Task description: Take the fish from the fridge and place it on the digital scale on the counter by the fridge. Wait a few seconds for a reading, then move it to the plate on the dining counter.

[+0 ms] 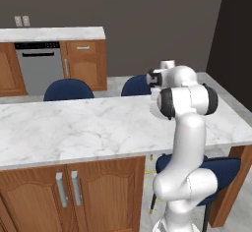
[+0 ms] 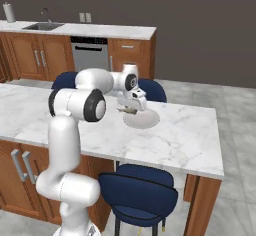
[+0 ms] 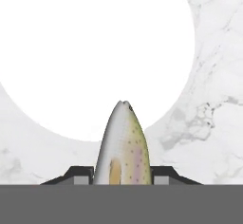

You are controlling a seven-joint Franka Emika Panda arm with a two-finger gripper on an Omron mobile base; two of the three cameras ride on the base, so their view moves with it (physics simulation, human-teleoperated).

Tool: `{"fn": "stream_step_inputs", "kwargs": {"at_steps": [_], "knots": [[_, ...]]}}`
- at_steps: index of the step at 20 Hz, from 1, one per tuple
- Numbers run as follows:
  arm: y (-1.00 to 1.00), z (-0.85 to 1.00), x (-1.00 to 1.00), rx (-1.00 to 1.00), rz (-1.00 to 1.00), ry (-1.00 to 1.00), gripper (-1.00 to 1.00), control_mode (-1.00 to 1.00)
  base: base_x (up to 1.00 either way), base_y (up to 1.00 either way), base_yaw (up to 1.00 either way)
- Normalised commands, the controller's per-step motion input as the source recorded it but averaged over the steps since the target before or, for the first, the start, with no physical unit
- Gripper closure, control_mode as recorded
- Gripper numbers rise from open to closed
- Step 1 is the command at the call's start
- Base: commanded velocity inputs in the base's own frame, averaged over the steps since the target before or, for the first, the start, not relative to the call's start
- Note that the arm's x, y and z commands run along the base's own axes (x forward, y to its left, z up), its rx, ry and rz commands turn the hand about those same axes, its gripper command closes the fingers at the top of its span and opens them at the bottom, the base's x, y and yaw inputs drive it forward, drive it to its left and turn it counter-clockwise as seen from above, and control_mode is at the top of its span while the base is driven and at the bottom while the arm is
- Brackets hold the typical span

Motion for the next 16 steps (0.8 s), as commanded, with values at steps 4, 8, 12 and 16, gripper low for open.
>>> {"fn": "stream_step_inputs", "kwargs": {"at_steps": [4,8,12,16], "knots": [[-0.19,-0.48,0.43,0.00,-0.04,0.14,1.00,-1.00,0.00,0.00,0.00],[-0.11,-0.49,0.11,0.00,-0.06,0.05,1.00,-1.00,0.00,0.00,0.00],[-0.13,-0.35,0.17,0.00,-0.07,0.00,1.00,-1.00,0.00,0.00,0.00],[-0.12,-0.18,0.15,0.00,-0.08,-0.02,1.00,-1.00,0.00,0.00,0.00]]}}
